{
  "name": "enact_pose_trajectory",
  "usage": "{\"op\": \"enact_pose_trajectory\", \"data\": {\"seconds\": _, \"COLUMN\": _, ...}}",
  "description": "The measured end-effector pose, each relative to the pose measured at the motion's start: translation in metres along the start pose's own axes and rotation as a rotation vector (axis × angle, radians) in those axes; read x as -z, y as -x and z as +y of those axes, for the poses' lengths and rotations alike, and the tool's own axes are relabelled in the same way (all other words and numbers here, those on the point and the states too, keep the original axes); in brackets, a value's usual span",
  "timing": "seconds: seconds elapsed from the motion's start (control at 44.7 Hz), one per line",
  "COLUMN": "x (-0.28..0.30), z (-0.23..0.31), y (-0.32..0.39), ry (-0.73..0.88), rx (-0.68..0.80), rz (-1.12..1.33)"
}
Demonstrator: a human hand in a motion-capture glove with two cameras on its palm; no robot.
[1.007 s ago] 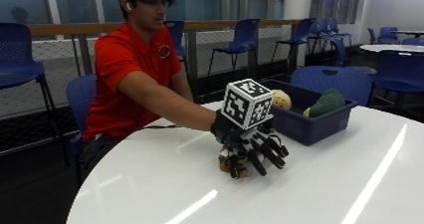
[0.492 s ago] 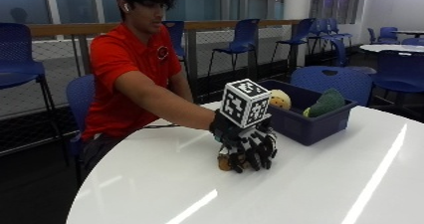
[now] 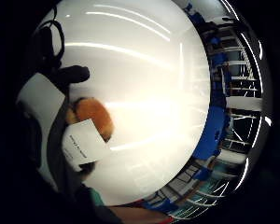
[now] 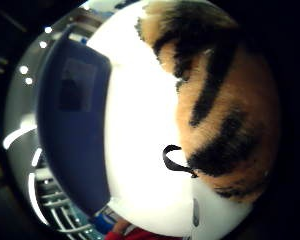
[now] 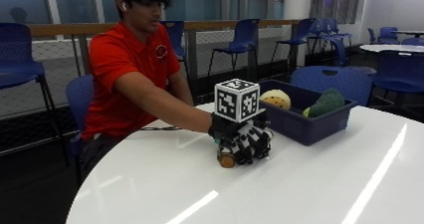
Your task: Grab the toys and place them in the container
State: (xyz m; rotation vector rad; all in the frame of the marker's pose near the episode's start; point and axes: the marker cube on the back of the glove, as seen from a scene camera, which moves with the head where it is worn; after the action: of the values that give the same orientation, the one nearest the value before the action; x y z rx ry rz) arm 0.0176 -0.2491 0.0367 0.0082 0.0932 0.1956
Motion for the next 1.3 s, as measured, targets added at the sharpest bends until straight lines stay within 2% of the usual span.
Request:
{"op": "enact_pose_trajectory", "data": {"seconds": 0.134, "x": 0.000, "z": -0.001, "y": -0.001, "ry": -0.013, "rx": 0.034, "rz": -0.005}}
{"op": "enact_pose_trajectory", "data": {"seconds": 0.403, "x": 0.019, "z": 0.004, "y": 0.003, "ry": 0.085, "rx": 0.049, "rz": 0.044}}
{"op": "enact_pose_trajectory", "data": {"seconds": 0.828, "x": 0.107, "z": 0.017, "y": 0.035, "ry": 0.016, "rx": 0.098, "rz": -0.032}}
{"op": "enact_pose_trajectory", "data": {"seconds": 1.096, "x": 0.179, "z": 0.034, "y": 0.121, "ry": -0.063, "rx": 0.244, "rz": -0.032}}
{"op": "enact_pose_trajectory", "data": {"seconds": 1.298, "x": 0.212, "z": 0.051, "y": 0.200, "ry": -0.109, "rx": 0.349, "rz": -0.039}}
